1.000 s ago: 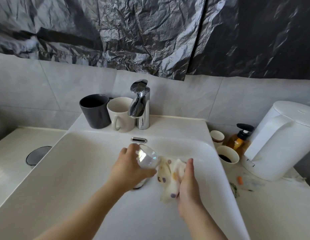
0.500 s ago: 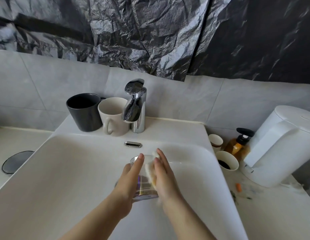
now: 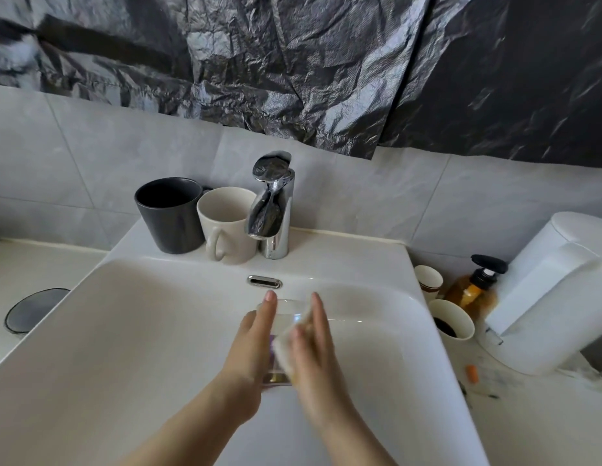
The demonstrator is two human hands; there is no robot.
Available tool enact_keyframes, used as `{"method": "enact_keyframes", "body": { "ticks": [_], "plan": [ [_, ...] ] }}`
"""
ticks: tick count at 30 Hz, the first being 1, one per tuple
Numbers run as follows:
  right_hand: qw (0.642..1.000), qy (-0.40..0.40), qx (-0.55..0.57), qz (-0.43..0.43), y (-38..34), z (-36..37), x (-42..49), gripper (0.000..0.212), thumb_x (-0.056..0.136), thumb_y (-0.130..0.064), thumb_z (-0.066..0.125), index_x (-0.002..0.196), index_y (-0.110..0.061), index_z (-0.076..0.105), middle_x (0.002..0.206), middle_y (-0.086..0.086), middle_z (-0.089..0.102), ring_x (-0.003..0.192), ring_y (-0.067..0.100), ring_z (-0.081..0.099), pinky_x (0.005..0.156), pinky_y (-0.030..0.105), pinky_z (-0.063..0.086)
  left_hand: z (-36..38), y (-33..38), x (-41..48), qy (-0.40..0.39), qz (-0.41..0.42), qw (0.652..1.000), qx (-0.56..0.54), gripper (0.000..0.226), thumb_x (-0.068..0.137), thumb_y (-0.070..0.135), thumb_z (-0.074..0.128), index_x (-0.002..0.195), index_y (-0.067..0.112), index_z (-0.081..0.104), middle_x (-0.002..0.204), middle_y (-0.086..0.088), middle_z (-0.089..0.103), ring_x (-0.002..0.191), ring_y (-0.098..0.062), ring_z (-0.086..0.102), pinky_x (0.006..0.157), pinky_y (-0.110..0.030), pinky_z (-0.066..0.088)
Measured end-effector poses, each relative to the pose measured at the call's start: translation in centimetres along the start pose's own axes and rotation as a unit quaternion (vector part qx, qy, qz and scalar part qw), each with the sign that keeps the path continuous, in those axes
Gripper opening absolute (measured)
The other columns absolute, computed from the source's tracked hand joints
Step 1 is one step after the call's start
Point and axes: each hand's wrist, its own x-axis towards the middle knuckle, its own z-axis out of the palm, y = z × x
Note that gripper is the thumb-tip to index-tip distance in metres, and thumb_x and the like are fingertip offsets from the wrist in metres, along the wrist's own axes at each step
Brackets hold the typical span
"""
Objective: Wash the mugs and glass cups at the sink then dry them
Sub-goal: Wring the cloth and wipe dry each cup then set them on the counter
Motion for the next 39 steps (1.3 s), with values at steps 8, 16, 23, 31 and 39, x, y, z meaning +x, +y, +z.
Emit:
{"method": "enact_keyframes", "body": {
  "ticks": [8,16,23,31,39],
  "plan": [
    [0.998,0.029,0.042,0.028,0.0,-1.5,0.4,0.040,0.083,-0.057,0.045,0.122,-0.048,0.048,0.143,-0.013,0.043,0.128,0.006,0.044,0.112,0.031,0.031,0.3,-0.3,-0.7,-0.017,0.027,0.998,0.059,0.049,0.083,0.069,0.045,0.100,0.025,0.058,0.092,-0.009,0.061,0.088,-0.028,0.064,0.089,-0.044,0.053],
    [0.999,0.043,-0.010,-0.006,-1.4,-0.7,0.4,0.049,0.088,-0.044,0.036,0.137,-0.043,0.036,0.149,-0.014,0.030,0.133,0.002,0.032,0.110,0.023,0.027,-0.2,0.4,-0.9,-0.048,0.018,0.997,0.062,0.063,0.074,0.077,0.048,0.106,0.023,0.056,0.100,-0.012,0.067,0.088,-0.027,0.068,0.076,-0.039,0.056],
    [0.982,0.004,-0.188,-0.025,-1.7,1.0,-2.1,0.069,0.083,-0.054,0.028,0.147,-0.043,0.004,0.157,-0.013,-0.009,0.144,0.004,0.004,0.115,0.026,0.018,-0.7,0.8,-0.8,-0.061,0.032,0.997,0.042,0.084,0.066,0.079,0.058,0.116,0.012,0.056,0.094,-0.003,0.067,0.078,-0.016,0.067,0.059,-0.025,0.051],
    [0.994,0.086,-0.064,0.016,-1.9,-1.1,0.1,0.053,0.090,-0.045,0.029,0.143,-0.036,0.029,0.152,-0.018,0.025,0.136,-0.001,0.026,0.112,0.024,0.025,0.2,-0.8,-0.7,-0.045,0.017,0.995,0.090,0.064,0.076,0.079,0.043,0.111,0.029,0.059,0.101,-0.008,0.068,0.085,-0.024,0.070,0.074,-0.037,0.055],
    [0.995,0.089,0.035,0.038,-2.1,-1.3,1.4,0.038,0.097,-0.030,0.039,0.134,-0.036,0.045,0.140,-0.016,0.044,0.126,0.002,0.040,0.101,0.018,0.029,0.0,-0.8,-0.4,-0.033,0.047,0.993,0.103,0.049,0.089,0.068,0.034,0.106,0.028,0.056,0.097,-0.011,0.063,0.082,-0.027,0.067,0.084,-0.043,0.052]
  ]
}}
